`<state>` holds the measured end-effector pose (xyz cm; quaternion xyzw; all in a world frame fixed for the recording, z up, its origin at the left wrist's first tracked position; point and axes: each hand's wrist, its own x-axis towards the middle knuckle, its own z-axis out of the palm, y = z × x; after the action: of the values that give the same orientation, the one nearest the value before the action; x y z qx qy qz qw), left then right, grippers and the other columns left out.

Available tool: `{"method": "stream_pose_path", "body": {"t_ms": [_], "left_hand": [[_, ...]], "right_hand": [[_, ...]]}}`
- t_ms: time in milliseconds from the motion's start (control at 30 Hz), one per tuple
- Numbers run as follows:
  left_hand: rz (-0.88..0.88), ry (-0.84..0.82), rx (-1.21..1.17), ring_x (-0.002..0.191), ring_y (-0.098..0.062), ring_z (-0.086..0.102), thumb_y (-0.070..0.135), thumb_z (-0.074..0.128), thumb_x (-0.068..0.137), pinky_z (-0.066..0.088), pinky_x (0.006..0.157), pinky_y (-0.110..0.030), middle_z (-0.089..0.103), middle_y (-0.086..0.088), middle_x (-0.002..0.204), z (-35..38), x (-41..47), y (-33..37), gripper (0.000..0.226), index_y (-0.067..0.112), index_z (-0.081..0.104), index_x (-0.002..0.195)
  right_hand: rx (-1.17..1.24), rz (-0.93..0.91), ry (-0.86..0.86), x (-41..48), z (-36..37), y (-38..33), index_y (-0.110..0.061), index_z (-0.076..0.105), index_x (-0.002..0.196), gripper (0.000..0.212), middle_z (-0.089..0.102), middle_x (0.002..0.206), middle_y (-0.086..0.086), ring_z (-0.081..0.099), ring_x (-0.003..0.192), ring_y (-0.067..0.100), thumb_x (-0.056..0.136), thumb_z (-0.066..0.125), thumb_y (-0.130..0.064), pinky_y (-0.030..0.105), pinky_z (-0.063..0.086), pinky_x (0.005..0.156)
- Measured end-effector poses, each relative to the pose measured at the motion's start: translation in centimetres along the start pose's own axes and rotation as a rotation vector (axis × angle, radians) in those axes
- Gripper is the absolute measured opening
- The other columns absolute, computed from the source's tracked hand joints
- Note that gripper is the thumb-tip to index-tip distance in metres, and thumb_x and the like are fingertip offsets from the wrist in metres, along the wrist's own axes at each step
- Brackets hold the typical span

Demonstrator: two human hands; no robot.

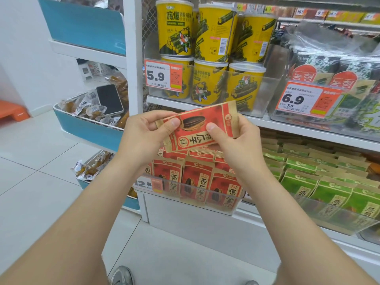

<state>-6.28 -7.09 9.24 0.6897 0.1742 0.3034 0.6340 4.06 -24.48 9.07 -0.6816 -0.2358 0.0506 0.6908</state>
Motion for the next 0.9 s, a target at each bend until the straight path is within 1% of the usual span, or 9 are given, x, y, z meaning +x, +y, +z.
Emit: {"method": "stream_pose_path", "body": {"t_ms": [100, 200, 367, 467, 533, 633, 700, 833, 900], "left_hand": [[0.083, 0.060, 0.194, 0.100, -0.018, 0.079, 0.025, 0.066, 0.108, 0.063, 0.096, -0.049, 0.082, 0.004, 0.102, -1.4, 1.3, -0.9, 0.014, 0.025, 0.077, 0.116], [0.141, 0.170, 0.552, 0.104, -0.014, 0.071, 0.004, 0.055, 0.104, 0.056, 0.097, -0.039, 0.075, 0.008, 0.106, -3.1, 2.3, -1.6, 0.029, 0.026, 0.071, 0.111], [-0.062, -0.068, 0.874, 0.094, -0.018, 0.069, -0.005, 0.054, 0.080, 0.056, 0.074, -0.031, 0.073, 0.004, 0.097, -5.4, 2.6, -2.0, 0.036, 0.025, 0.071, 0.087], [-0.114, -0.164, 1.010, 0.084, -0.011, 0.071, 0.005, 0.065, 0.079, 0.064, 0.080, -0.036, 0.075, 0.012, 0.084, -6.5, 3.0, -2.5, 0.028, 0.031, 0.076, 0.077], [-0.110, -0.172, 1.056, 0.080, -0.009, 0.072, 0.010, 0.068, 0.078, 0.065, 0.081, -0.038, 0.075, 0.015, 0.075, -7.1, 3.3, -2.6, 0.027, 0.034, 0.078, 0.070], [-0.101, -0.138, 1.038, 0.081, -0.016, 0.069, 0.021, 0.066, 0.071, 0.064, 0.077, -0.042, 0.073, 0.009, 0.076, -7.0, 3.6, -2.3, 0.010, 0.029, 0.070, 0.074], [-0.063, -0.079, 0.996, 0.084, -0.024, 0.064, 0.026, 0.056, 0.067, 0.059, 0.074, -0.044, 0.068, 0.002, 0.083, -6.8, 3.8, -2.4, 0.019, 0.027, 0.056, 0.086], [0.068, 0.161, 0.881, 0.096, -0.030, 0.055, 0.009, 0.053, 0.083, 0.048, 0.078, -0.046, 0.057, -0.004, 0.103, -6.4, 4.3, -2.6, 0.025, 0.022, 0.051, 0.104], [0.125, 0.233, 0.854, 0.108, -0.029, 0.053, 0.003, 0.051, 0.088, 0.048, 0.088, -0.046, 0.053, -0.004, 0.112, -6.3, 4.5, -2.7, 0.028, 0.022, 0.059, 0.108]], "right_hand": [[-0.208, -0.180, 0.077, 0.3, 1.0, 0.9, -0.026, 0.078, 0.102, 0.004, 0.081, 0.091, -0.009, 0.077, 0.087, 0.010, 0.099, 0.077, -0.024, 0.046, 0.064, 0.085], [-0.360, -0.356, 0.169, 1.0, 2.2, 1.7, -0.030, 0.075, 0.101, 0.003, 0.076, 0.085, -0.018, 0.071, 0.081, 0.006, 0.099, 0.077, -0.029, 0.044, 0.058, 0.086], [-0.456, -0.366, 0.025, 2.6, 6.0, 2.9, -0.035, 0.068, 0.097, 0.012, 0.070, 0.081, -0.021, 0.067, 0.082, 0.009, 0.095, 0.080, -0.037, 0.051, 0.054, 0.096], [-0.539, -0.374, -0.118, 3.5, 8.4, 3.3, -0.035, 0.069, 0.103, 0.017, 0.072, 0.090, -0.020, 0.066, 0.093, 0.011, 0.092, 0.082, -0.038, 0.021, 0.043, 0.100], [-0.641, -0.386, -0.247, 3.9, 9.9, 3.7, -0.029, 0.074, 0.107, 0.012, 0.075, 0.094, -0.014, 0.063, 0.089, 0.010, 0.098, 0.077, -0.035, 0.009, 0.035, 0.085], [-0.737, -0.394, -0.378, 4.1, 11.7, 4.5, -0.027, 0.077, 0.115, 0.018, 0.077, 0.104, -0.007, 0.066, 0.092, 0.018, 0.106, 0.062, -0.030, 0.034, 0.050, 0.086], [-0.756, -0.383, -0.345, 4.2, 12.4, 4.5, -0.025, 0.077, 0.117, 0.021, 0.078, 0.105, -0.003, 0.067, 0.091, 0.021, 0.107, 0.058, -0.026, 0.037, 0.051, 0.083], [-0.676, -0.352, -0.279, 4.9, 12.5, 3.7, -0.020, 0.076, 0.111, 0.020, 0.073, 0.092, -0.006, 0.054, 0.078, 0.007, 0.107, 0.056, -0.019, 0.021, 0.038, 0.075], [-0.739, -0.319, -0.446, 4.8, 12.6, 3.8, -0.021, 0.077, 0.108, 0.024, 0.073, 0.094, -0.005, 0.059, 0.084, 0.012, 0.107, 0.053, -0.018, 0.032, 0.045, 0.081]]}}
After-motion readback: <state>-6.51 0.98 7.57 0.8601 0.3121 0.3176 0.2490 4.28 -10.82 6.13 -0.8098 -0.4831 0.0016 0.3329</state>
